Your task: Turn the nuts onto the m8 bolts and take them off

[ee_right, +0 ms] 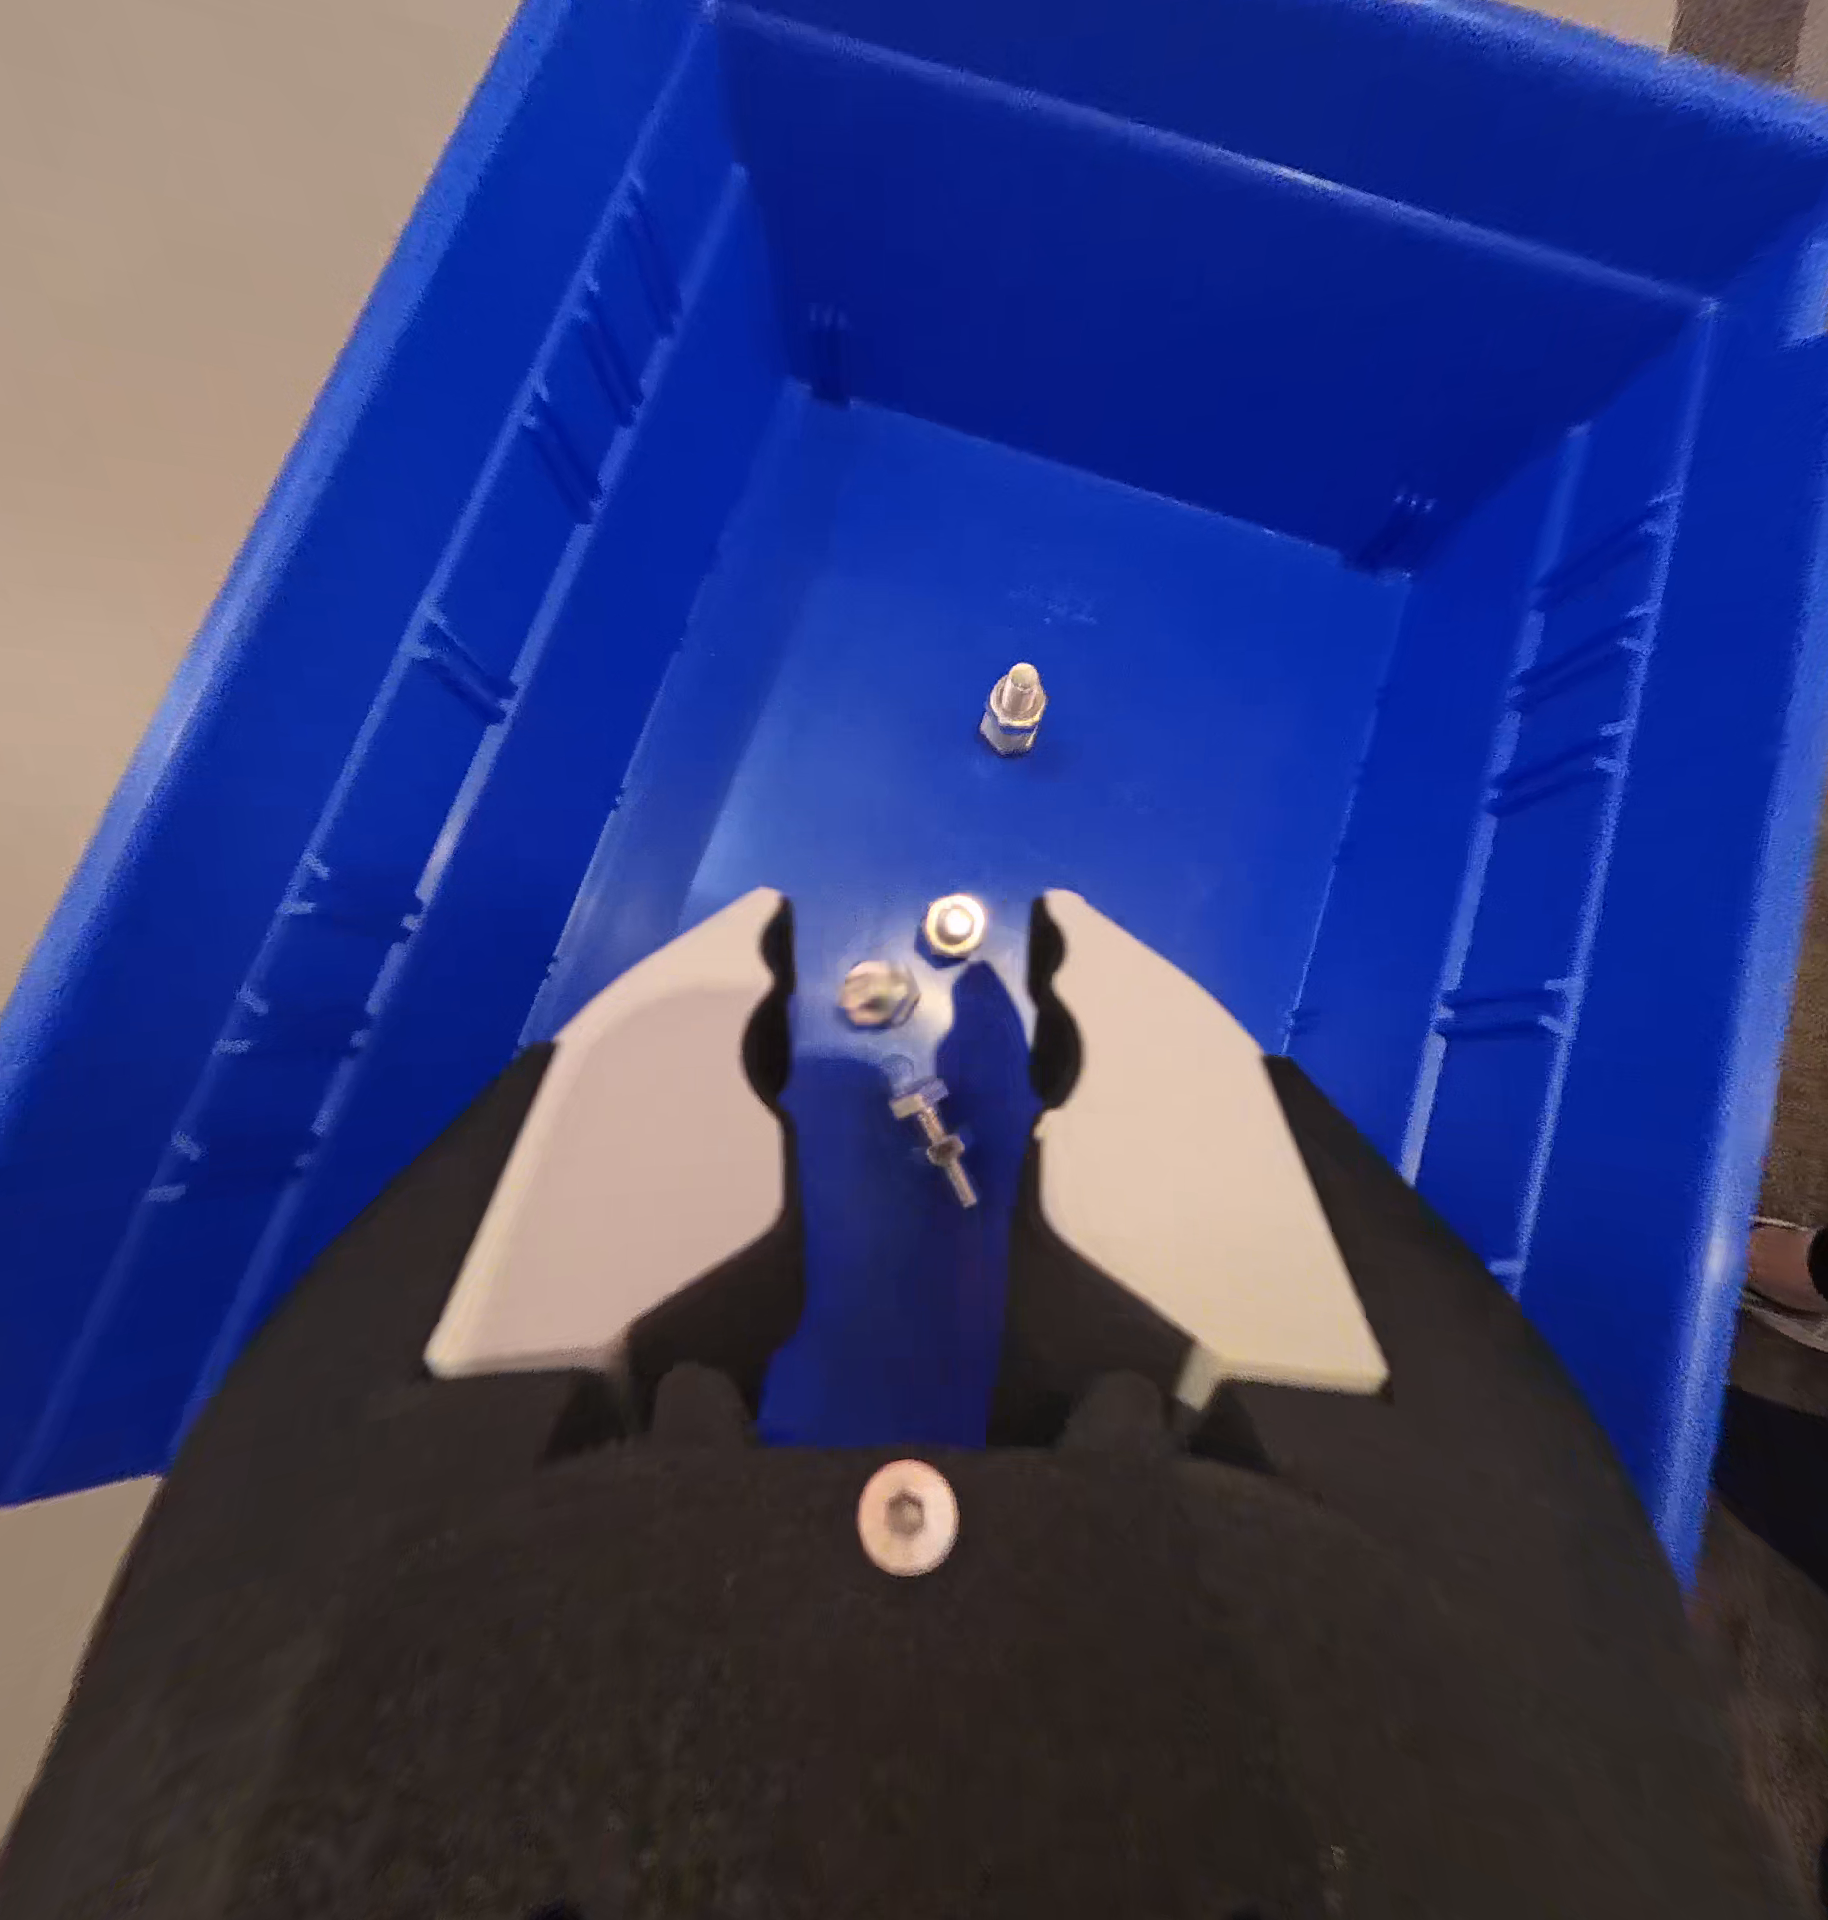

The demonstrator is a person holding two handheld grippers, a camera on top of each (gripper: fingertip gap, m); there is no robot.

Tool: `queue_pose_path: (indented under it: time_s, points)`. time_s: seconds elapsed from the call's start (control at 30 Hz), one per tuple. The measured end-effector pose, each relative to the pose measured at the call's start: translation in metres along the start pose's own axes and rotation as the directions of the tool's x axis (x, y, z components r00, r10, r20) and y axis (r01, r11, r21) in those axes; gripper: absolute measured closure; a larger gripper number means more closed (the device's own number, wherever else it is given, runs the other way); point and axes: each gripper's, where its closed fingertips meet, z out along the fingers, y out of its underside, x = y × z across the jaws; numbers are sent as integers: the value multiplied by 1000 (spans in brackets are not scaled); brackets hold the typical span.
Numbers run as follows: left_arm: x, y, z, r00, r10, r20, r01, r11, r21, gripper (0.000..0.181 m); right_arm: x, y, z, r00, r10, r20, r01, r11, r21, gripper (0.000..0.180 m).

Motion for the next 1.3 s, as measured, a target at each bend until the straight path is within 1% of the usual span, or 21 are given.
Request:
queue_pose_path:
  time_s: [0.13, 0.17, 0.23, 0.3, 0.4, 0.47, 0.53, 0.67, 0.77, 0.87, 0.93, 1.13, 1.17, 1.2, 1.23, 1.3]
  points:
    - [-1, 0, -1, 1000, -4, 0, 4, 1000, 4, 115, 12, -26, -17, 993, -36, -111, 46, 995, 94, 92]
    - [-1, 0, -1, 1000, -5, 0, 5, 1000, 4, 115, 17, -35, -26, 988, -39, -149, 56, 992, 115, 85]
    - [-1, -1, -1, 1000, -3, 1, 3, 1000, 4, 115, 32, -51, -47, 974, -23, -227, 57, 988, 143, 76]
    - [0, -1, -1, 1000, 0, 2, 0, 1000, 5, 114, 49, -62, -67, 958, 25, -285, 16, 990, 139, 66]
    - [0, -2, -1, 1000, 1, 3, -1, 1000, 7, 114, 72, -67, -86, 947, 77, -311, -58, 996, 72, 68]
    - [0, -2, -1, 1000, 2, 4, -2, 1000, 6, 114, 90, -61, -92, 934, 86, -346, -98, 995, -20, 70]
    - [0, -3, -1, 1000, 4, 4, -4, 1000, 6, 114, 103, -49, -92, 930, 108, -352, -160, 979, -122, 72]
    - [-1, -3, -2, 1000, 5, 7, -5, 1000, 7, 114, 102, -20, -80, 934, 222, -279, -306, 902, -306, 73]
    - [-2, -3, -3, 1000, 0, 7, 0, 1000, 6, 115, 102, -3, -72, 927, 248, -280, -349, 846, -404, 74]
    - [-3, -1, -3, 1000, -3, 7, 3, 1000, 0, 115, 103, 9, -65, 924, 259, -283, -367, 810, -457, 79]
    - [-3, -1, -3, 1000, -3, 8, 3, 1000, -1, 115, 102, 16, -57, 922, 271, -276, -376, 793, -479, 91]
    - [-4, -1, -3, 1000, -5, 16, 6, 1000, -3, 116, 102, 40, -37, 909, 300, -288, -412, 740, -531, 98]
    - [-5, -1, -3, 1000, -8, 19, 8, 1000, -3, 117, 102, 44, -35, 908, 304, -288, -416, 733, -539, 101]
    - [-6, -1, -4, 1000, -12, 22, 12, 1000, -3, 117, 101, 46, -32, 907, 312, -283, -420, 724, -546, 107]
    - [-7, 0, -4, 1000, -16, 26, 16, 1000, -6, 117, 99, 48, -30, 905, 325, -273, -424, 717, -554, 117]
    - [-9, 1, -4, 999, -21, 33, 22, 1000, -14, 118, 92, 49, -25, 901, 369, -228, -431, 704, -564, 146]
